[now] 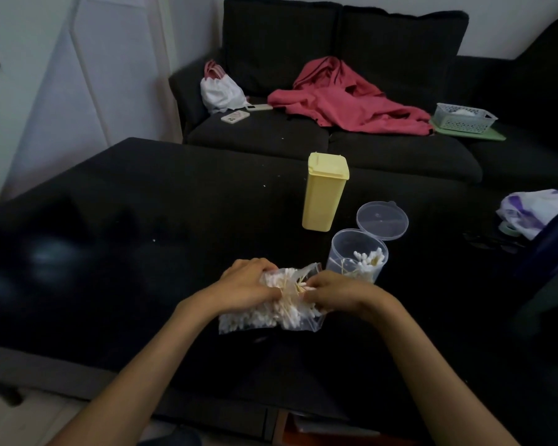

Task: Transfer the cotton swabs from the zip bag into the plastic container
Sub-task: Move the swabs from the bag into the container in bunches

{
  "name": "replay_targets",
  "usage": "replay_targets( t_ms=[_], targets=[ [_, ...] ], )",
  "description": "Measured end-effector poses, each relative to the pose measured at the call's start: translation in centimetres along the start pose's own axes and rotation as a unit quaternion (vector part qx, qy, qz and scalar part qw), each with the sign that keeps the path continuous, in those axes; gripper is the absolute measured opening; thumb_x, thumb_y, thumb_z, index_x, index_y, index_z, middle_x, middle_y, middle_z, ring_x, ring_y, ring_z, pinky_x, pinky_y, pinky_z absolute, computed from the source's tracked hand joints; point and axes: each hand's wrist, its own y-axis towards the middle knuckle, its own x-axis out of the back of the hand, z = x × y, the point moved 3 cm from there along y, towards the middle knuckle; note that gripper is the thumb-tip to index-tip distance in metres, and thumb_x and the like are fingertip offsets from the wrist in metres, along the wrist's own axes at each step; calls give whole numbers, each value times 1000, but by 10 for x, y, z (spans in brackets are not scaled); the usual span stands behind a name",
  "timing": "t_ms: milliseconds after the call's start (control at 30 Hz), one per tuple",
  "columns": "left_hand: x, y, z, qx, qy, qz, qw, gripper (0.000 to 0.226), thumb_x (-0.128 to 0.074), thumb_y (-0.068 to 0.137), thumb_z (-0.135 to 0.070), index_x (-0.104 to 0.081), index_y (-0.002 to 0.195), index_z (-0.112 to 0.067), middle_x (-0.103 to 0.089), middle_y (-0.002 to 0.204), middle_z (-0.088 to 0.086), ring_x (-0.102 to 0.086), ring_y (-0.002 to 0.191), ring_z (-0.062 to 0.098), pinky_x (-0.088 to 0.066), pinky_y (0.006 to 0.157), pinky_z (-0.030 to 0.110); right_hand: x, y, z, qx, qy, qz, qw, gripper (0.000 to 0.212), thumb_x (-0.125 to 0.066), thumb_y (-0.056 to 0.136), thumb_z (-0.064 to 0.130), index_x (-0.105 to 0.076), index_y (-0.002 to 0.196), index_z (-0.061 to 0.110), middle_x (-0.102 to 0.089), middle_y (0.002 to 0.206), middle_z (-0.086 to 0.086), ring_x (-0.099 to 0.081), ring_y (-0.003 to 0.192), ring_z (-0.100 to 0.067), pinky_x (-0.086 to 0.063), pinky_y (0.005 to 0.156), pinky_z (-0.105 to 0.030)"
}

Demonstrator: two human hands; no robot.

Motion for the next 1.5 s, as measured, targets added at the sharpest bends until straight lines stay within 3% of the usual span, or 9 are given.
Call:
replay_targets(
  t_ms=[267, 400, 567, 667, 833, 967, 1167, 1367, 1500],
  targets=[
    [-1, -1, -1, 34, 26, -29, 999, 86, -66, 67, -66, -39, 140, -29, -45, 138, -3, -38, 129, 21, -33, 108, 40, 1, -2, 1, 42, 106, -51, 992, 21, -46, 95, 4, -63, 100, -7, -60, 83, -10, -60, 68, -10, -54, 56, -15],
    [4, -1, -9, 21, 137, -59, 989, 79, -61, 74, -66, -38, 141, -33, -45, 137, -1, -36, 130, 24, -11, 117, 44, 5, -5, 5, 70, 133, -78, 986, 17, -55, 92, 6, -66, 103, -1, -64, 85, -9, -63, 73, -13, -59, 67, -23],
    [5, 2, -17, -1, 126, -95, 988, 61, -54, 79, -66, -52, 124, -24, -52, 122, -1, -47, 120, 18, -6, 115, 44, 19, -4, -1, 117, 110, -215, 963, 20, -71, 83, 22, -71, 100, 11, -71, 91, -4, -68, 87, -16, -57, 80, -33],
    [3, 2, -22, -18, 74, -116, 990, 52, -55, 78, -66, -54, 109, -24, -52, 112, -2, -51, 111, 16, -21, 111, 41, 21, -7, 4, 160, 46, -240, 956, 6, -65, 86, 21, -66, 91, 19, -68, 83, 4, -65, 81, -11, -51, 74, -26],
    [4, -3, -25, -20, -2, -145, 989, 48, -57, 77, -66, -54, 95, -22, -56, 96, -7, -57, 87, 15, -43, 73, 34, 22, -10, 11, 201, 7, -270, 942, 15, -65, 85, 20, -56, 96, 21, -60, 83, 9, -59, 77, -7, -46, 70, -24],
    [8, -4, -22, -1, -91, -124, 988, 46, -63, 75, -62, -56, 101, -24, -63, 94, -6, -61, 87, 14, -50, 78, 37, 28, -19, 18, 251, 46, -329, 909, 16, -76, 77, 21, -65, 88, 26, -63, 75, 16, -59, 68, 6, -48, 64, -12],
    [12, -3, -31, -40, -253, 0, 967, 55, -71, 78, -9, -49, 125, -27, -61, 110, -6, -62, 94, 7, -52, 74, 20, 39, -26, 14, 227, 32, -188, 955, 13, -71, 82, 18, -72, 94, 22, -72, 85, 5, -68, 75, -1, -57, 72, -20],
    [8, 0, -33, -49, -242, -47, 968, 63, -86, 64, -31, -51, 117, -31, -63, 112, -4, -62, 100, 11, -51, 90, 34, 36, -22, 14, 228, 56, -205, 950, 15, -64, 86, 11, -68, 100, 14, -69, 93, -4, -66, 84, -15, -56, 74, -32],
    [6, 0, -34, -44, -228, -16, 973, 56, -81, 71, -29, -51, 118, -28, -64, 110, -3, -64, 100, 14, -51, 93, 41, 37, -19, 11, 220, 53, -219, 949, 16, -67, 83, 11, -68, 98, 14, -69, 91, 0, -65, 84, -9, -55, 74, -25]
  ],
)
